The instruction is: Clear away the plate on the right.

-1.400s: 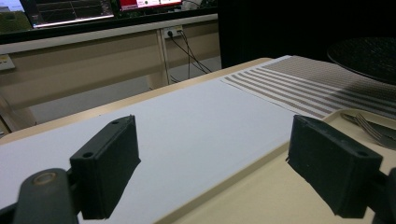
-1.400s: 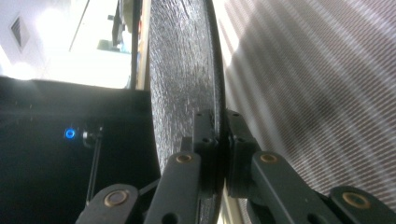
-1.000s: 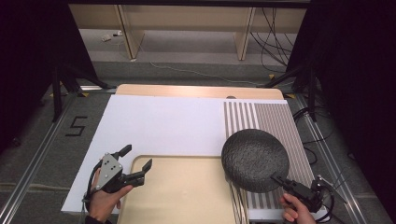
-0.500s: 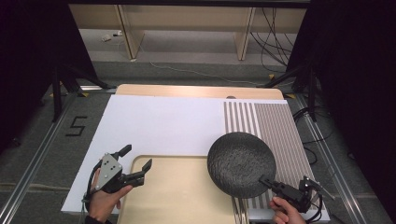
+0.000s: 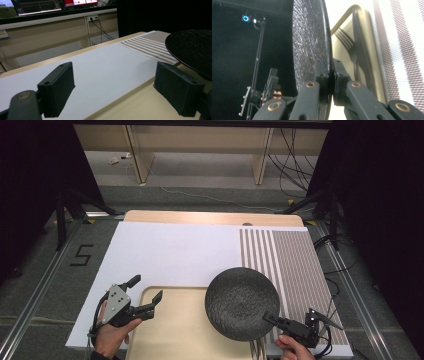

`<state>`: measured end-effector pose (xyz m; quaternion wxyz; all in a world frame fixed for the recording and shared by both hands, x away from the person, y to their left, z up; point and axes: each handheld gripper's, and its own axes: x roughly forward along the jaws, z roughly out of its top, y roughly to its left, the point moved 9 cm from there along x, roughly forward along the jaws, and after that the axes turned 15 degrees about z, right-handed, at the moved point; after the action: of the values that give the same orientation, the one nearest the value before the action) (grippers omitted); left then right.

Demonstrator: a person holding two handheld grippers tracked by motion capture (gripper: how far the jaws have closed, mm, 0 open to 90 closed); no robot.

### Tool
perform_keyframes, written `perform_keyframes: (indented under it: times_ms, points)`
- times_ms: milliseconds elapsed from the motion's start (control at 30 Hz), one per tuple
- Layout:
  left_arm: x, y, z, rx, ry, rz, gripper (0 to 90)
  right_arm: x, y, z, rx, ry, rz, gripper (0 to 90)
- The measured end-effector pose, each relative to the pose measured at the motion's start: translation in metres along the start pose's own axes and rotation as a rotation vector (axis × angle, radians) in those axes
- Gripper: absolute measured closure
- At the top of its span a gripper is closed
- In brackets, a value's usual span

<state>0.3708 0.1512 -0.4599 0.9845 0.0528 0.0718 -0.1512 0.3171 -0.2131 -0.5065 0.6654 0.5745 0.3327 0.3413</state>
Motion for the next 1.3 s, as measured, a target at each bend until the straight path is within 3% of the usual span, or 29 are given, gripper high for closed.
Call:
perform_keyframes:
  times_ms: [167,200,233,267,333,400,433,567,833,933,967,1300]
  points:
    - [0.000,0.000,0.000,0.002,0.001,0.000,16.0,0.009,-0.001,-0.009,-0.022,0.036,-0.001,85.9]
    - [0.000,0.000,0.000,0.002,0.001,0.000,16.1,0.009,-0.001,-0.012,-0.008,0.055,-0.001,85.8]
    - [0.000,0.000,0.000,0.002,0.001,-0.001,16.1,0.013,0.000,-0.013,0.000,0.036,0.009,85.8]
    - [0.000,0.000,0.000,0.002,0.001,-0.001,16.1,0.014,-0.003,-0.016,-0.026,0.061,-0.002,85.8]
    - [0.000,0.000,0.000,0.001,0.000,-0.001,16.1,0.016,0.000,-0.020,-0.001,0.092,0.009,85.8]
    - [0.000,0.000,0.000,0.001,0.001,0.000,16.0,0.021,-0.002,-0.022,-0.008,0.075,0.004,85.8]
    - [0.000,0.000,0.000,0.002,0.001,-0.001,16.1,0.021,-0.001,-0.025,-0.002,0.107,0.006,85.8]
    - [0.000,0.000,0.000,0.002,0.002,-0.001,16.1,0.025,-0.002,-0.030,-0.002,0.136,0.004,85.7]
    - [0.000,0.000,0.000,0.002,0.001,-0.002,16.0,0.032,-0.006,-0.036,-0.010,0.149,-0.021,85.6]
    - [0.000,0.000,0.000,0.002,0.001,-0.002,16.1,0.034,-0.006,-0.040,-0.001,0.174,-0.020,85.6]
    - [0.000,0.000,0.000,0.002,0.001,-0.002,16.1,0.034,-0.009,-0.042,-0.021,0.191,-0.026,85.6]
    - [0.000,0.000,0.000,0.002,0.000,-0.003,16.1,0.043,-0.014,-0.053,-0.016,0.233,-0.048,85.5]
